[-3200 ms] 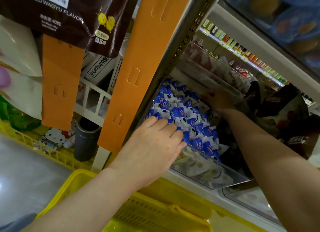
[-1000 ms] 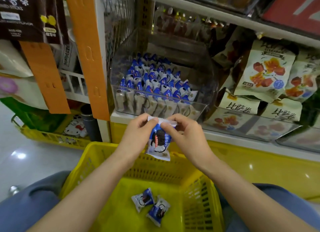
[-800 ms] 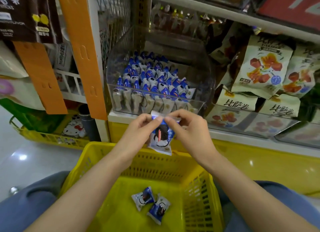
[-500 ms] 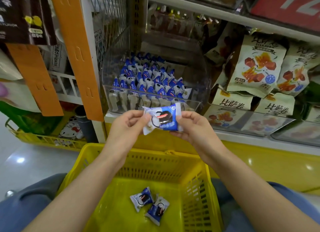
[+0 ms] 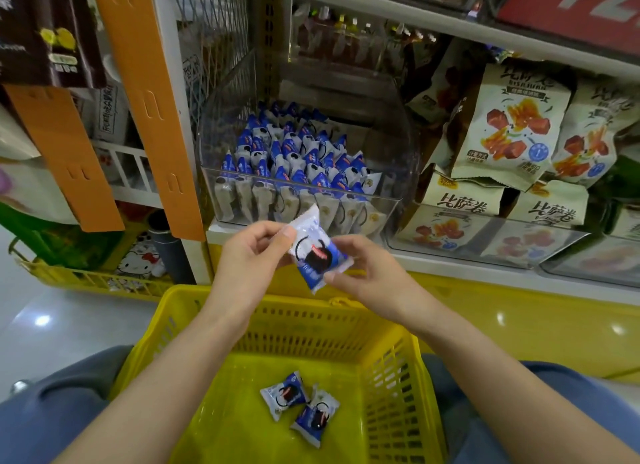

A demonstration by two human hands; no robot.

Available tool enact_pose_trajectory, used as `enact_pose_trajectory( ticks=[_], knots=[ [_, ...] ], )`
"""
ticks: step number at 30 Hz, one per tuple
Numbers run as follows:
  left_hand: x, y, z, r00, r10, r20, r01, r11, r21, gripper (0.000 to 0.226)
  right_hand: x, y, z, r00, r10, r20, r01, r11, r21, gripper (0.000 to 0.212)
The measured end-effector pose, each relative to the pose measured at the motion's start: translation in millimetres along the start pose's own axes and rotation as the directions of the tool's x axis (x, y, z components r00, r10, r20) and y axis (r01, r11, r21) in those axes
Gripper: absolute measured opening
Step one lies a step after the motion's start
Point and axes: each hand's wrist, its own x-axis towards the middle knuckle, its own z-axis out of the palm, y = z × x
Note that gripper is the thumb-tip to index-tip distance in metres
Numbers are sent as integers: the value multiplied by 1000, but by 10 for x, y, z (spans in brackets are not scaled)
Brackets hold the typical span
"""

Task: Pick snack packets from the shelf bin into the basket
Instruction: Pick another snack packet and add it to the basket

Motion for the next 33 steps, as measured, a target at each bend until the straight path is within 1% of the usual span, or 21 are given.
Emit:
enact_pose_trajectory(
  ticks=[1,2,4,6,8,10,12,14,16,18,20,21,23,24,25,26,27,29,30,31,33],
  knots=[
    [-6,-2,-7,999,41,2,-41,996,76,11,-5,-4,15,997,-67,-26,65,995,-76,45],
    [-18,-2,-8,997,80,21,-82,985,152,11,-10,-16,30,992,-120,-48,117,990,-77,43],
    [-50,0,13,988,122,94,-142,958,249,11,-14,-27,48,978,-177,-111,177,984,-11,30],
    [-81,-8,47,979,129,155,-167,952,258,13,-5,-27,49,962,-195,-193,196,980,-13,12],
    [-86,-17,62,976,124,178,-166,955,245,16,2,-12,56,939,-236,-251,235,971,-32,5],
    [-78,-32,53,973,128,194,-174,955,242,18,-11,-3,72,903,-330,-276,305,943,-131,4],
    [-69,-46,45,970,123,212,-176,951,256,20,-33,6,84,852,-453,-261,363,872,-329,5],
    [-64,-62,60,972,119,203,-171,949,265,15,-39,14,76,818,-515,-256,376,815,-441,8],
    [-58,-72,77,985,115,131,-146,955,259,4,-33,17,51,793,-522,-315,367,822,-436,7],
    [-59,-89,65,987,146,69,-160,933,323,7,-22,6,19,766,-493,-413,365,862,-352,5],
    [-50,-85,52,990,118,79,-140,909,392,14,-21,-20,-16,734,-466,-494,406,884,-232,5],
    [-42,-74,55,994,56,94,-86,931,354,22,-27,-34,-29,720,-474,-507,439,877,-197,7],
    [-25,-18,74,980,-141,137,121,982,146,39,-50,-44,-37,700,-541,-466,505,837,-213,8],
    [-18,14,76,961,-215,174,214,977,22,45,-63,-43,-33,695,-584,-419,531,810,-248,9],
    [-10,35,74,949,-241,204,262,962,-82,47,-76,-40,-24,695,-618,-366,547,786,-288,8],
    [-6,40,59,950,-231,212,264,953,-146,47,-85,-35,-10,698,-643,-314,555,764,-329,7],
    [-6,44,45,959,-196,207,234,955,-182,44,-89,-30,2,698,-665,-267,559,738,-377,7],
    [-24,55,24,979,-134,153,165,963,-212,24,-93,-18,15,696,-694,-184,562,686,-461,8],
    [-34,62,16,985,-124,119,148,966,-214,16,-94,-17,23,707,-689,-160,562,685,-464,10],
    [-36,67,13,989,-117,90,134,969,-209,15,-97,-24,36,729,-665,-161,553,712,-433,11],
    [-34,83,11,993,-85,76,98,979,-181,20,-108,-51,77,799,-549,-244,490,831,-264,17]
  ],
)
